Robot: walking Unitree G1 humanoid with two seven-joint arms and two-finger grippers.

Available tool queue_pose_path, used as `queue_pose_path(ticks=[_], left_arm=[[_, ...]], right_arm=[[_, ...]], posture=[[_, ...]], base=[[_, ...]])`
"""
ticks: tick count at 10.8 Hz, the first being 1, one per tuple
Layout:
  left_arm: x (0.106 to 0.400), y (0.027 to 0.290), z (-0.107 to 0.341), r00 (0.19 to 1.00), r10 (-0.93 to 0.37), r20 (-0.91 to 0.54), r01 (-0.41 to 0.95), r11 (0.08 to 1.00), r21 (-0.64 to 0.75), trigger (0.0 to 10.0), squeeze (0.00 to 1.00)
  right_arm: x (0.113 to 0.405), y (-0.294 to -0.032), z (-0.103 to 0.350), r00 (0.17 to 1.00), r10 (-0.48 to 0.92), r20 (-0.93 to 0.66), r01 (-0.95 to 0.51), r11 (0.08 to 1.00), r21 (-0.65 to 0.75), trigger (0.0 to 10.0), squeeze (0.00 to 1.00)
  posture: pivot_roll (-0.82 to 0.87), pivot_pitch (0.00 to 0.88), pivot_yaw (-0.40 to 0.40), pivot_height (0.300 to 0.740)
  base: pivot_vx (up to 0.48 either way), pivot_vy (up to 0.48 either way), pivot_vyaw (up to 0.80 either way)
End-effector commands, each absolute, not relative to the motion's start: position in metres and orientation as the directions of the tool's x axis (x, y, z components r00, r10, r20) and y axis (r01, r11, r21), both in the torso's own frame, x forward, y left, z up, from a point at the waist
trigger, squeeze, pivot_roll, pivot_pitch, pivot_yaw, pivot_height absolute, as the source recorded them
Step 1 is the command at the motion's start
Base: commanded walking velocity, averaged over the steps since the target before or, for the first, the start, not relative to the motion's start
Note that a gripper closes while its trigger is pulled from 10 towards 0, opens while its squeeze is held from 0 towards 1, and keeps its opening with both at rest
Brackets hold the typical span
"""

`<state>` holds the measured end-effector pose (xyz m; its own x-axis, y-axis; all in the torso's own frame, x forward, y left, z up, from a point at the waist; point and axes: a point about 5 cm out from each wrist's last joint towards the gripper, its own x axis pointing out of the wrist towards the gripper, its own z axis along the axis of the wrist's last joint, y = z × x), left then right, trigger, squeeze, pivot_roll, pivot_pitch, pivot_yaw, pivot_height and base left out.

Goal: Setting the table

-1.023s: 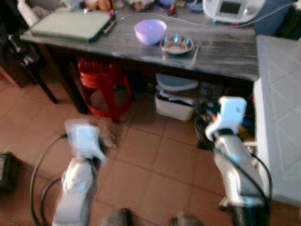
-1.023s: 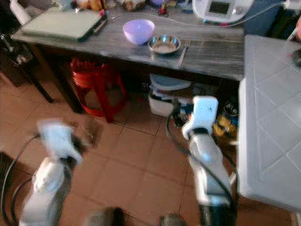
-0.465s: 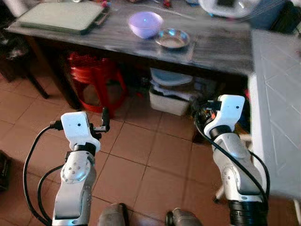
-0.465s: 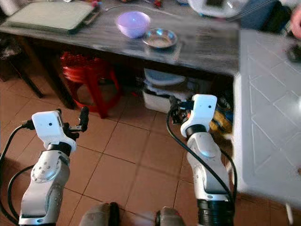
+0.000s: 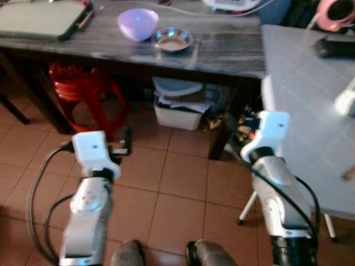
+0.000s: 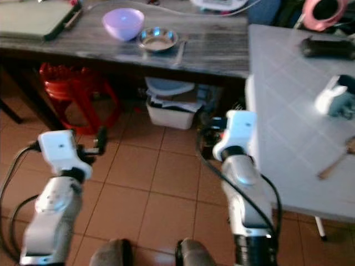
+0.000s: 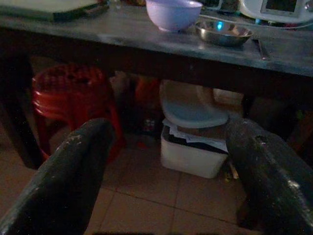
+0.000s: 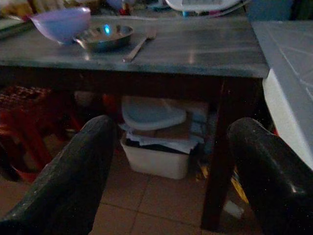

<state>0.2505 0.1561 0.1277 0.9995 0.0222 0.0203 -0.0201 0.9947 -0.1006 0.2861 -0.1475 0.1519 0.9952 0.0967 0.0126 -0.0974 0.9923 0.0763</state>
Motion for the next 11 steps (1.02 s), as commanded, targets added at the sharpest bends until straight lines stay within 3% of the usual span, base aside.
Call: queue_pose_path(ticks=[1,7,11], left_arm=[[0.249,0.153,0.131,0.999,0.015,0.031,-0.011,0.993,-0.114,10.0,0.0],[0.25,0.154,0.131,0.999,0.004,0.037,0.001,0.993,-0.115,10.0,0.0],[0.254,0.153,0.134,0.999,-0.017,0.046,0.022,0.992,-0.122,10.0,0.0]], right_arm=[[0.286,-0.152,0.158,0.996,0.086,0.038,-0.089,0.994,0.057,10.0,0.0],[0.29,-0.157,0.16,0.998,0.057,0.037,-0.059,0.998,0.036,10.0,0.0],[0.294,-0.163,0.153,1.0,-0.008,-0.012,0.009,0.998,0.057,10.0,0.0]], posture=[[-0.02,0.155,0.007,0.74],[-0.02,0.153,-0.003,0.74],[-0.03,0.173,0.011,0.74]], base=[[0.0,-0.465,0.0],[0.0,-0.456,-0.13],[0.0,0.0,0.0]])
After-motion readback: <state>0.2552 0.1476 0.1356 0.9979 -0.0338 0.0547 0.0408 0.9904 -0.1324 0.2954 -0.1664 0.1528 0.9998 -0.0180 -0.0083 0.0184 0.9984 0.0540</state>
